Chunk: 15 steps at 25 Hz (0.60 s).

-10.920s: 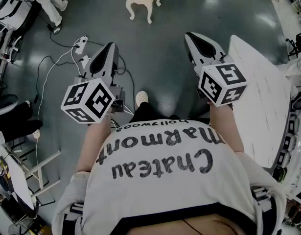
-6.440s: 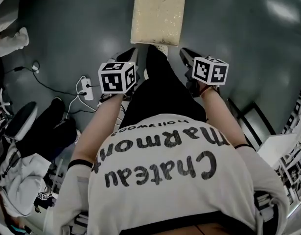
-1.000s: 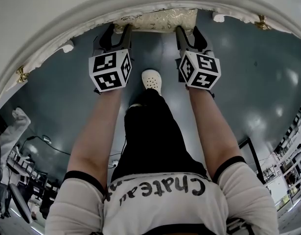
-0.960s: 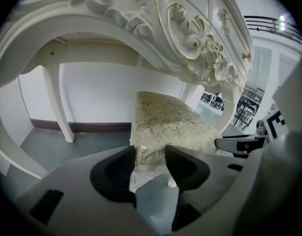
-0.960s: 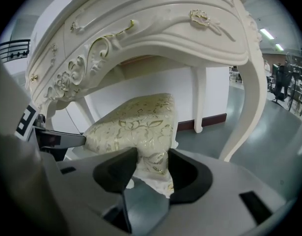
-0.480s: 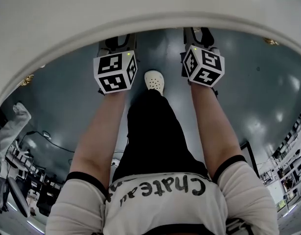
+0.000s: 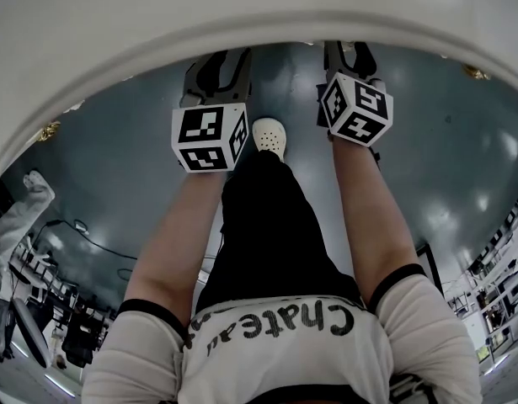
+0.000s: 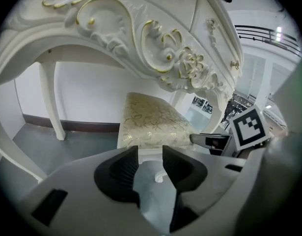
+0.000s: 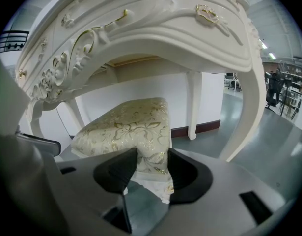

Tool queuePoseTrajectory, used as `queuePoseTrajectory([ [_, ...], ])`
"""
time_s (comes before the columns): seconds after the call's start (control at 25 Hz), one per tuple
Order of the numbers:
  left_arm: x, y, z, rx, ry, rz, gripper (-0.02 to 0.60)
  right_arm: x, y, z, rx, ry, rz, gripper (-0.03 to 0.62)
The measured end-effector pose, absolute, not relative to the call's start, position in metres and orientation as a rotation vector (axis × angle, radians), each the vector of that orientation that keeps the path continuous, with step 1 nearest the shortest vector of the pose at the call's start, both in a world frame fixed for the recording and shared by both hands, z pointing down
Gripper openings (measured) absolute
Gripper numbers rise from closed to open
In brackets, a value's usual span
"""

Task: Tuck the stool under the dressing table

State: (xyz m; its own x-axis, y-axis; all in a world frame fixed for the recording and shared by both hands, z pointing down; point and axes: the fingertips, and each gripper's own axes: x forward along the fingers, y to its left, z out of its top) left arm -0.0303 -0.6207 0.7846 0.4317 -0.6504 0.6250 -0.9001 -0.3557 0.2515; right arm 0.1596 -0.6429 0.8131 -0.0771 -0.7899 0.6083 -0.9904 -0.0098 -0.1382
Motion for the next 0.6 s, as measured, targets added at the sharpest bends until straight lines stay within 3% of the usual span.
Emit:
queuePoseTrajectory([
  [0.36, 0.024, -0.57, 0.698, 2.195, -1.093, 0.409, 0.156, 0.197, -0.674, 0.809, 1.886, -1.84, 0.792, 0.217],
  [0.6, 0.021, -0.575, 0.627, 2.229, -1.096, 0.317, 0.084, 0.2, -0.664, 0.786, 1.67, -1.903, 0.692, 0.218],
])
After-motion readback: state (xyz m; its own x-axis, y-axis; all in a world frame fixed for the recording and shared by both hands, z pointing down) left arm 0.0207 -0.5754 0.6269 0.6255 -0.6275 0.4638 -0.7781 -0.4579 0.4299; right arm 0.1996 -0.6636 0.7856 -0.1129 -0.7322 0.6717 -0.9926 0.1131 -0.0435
